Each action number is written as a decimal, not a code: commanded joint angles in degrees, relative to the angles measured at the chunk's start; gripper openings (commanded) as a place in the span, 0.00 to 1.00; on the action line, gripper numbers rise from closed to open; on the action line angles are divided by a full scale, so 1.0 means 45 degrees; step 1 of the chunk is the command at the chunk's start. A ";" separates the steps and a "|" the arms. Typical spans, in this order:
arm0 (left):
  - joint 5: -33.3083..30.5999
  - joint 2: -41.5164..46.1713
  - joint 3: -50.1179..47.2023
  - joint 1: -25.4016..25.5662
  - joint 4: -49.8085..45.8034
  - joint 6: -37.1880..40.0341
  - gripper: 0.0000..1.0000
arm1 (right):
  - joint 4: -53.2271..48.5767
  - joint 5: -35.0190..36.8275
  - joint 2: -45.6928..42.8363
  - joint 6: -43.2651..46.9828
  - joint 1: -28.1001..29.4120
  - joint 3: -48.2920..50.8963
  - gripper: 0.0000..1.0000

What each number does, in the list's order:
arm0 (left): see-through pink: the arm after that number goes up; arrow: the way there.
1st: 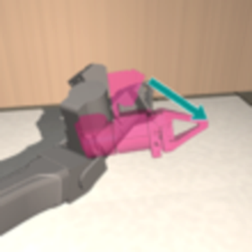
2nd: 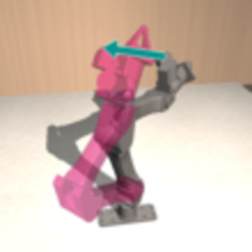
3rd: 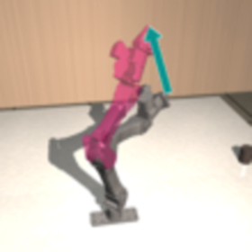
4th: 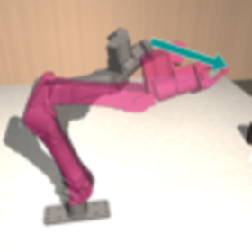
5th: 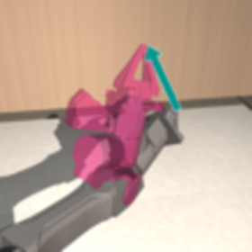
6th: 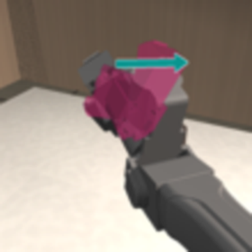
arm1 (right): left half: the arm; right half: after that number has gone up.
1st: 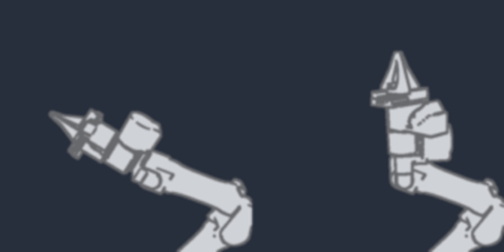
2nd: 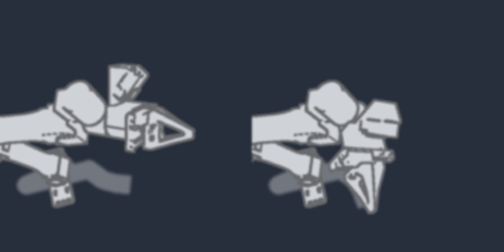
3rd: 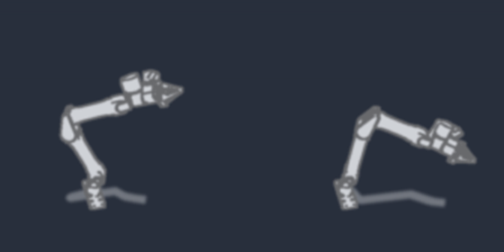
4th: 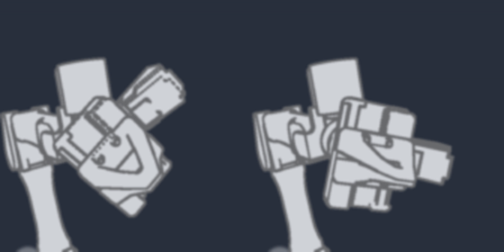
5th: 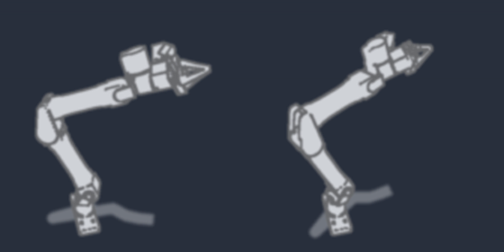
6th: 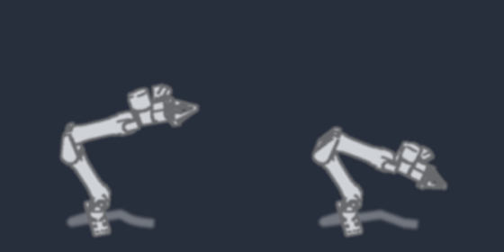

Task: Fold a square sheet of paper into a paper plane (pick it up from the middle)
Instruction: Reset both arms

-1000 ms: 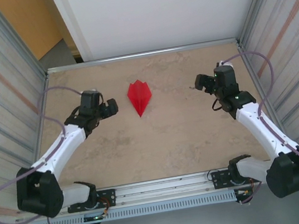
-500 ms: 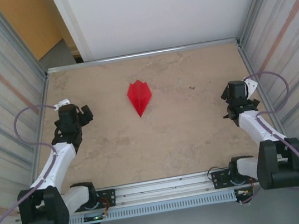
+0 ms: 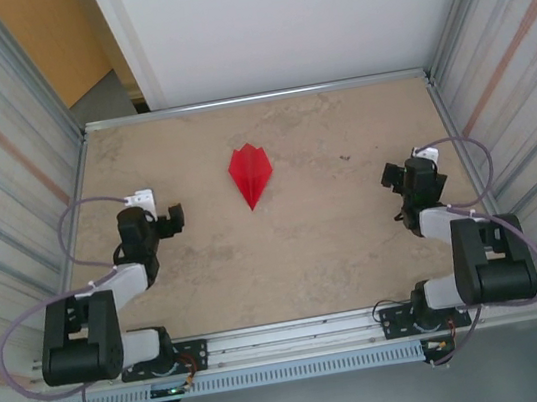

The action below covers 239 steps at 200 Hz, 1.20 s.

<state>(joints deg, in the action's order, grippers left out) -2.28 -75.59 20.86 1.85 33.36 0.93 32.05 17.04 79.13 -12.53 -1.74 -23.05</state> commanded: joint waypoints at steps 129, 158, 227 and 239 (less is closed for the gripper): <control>0.0625 -0.2433 0.0598 -0.0095 0.2616 0.0669 0.99 | 0.3385 -0.1907 0.2024 0.1320 0.0170 0.0099 0.99; 0.0624 -0.2444 0.0598 -0.0098 0.2634 0.0663 0.99 | 0.3386 -0.1911 0.2021 0.1320 0.0172 0.0083 0.99; 0.1125 -0.2562 0.0804 -0.0083 0.2368 0.0885 0.99 | 0.3375 -0.1908 0.2011 0.1321 0.0171 0.0087 0.99; 0.1134 -0.2538 0.0747 -0.0107 0.2426 0.0887 0.99 | 0.3365 -0.1913 0.2007 0.1319 0.0158 0.0086 0.99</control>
<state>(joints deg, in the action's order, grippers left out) 1.98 -86.80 23.24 1.26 44.36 3.51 45.50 8.91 88.05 -8.23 -1.10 -22.06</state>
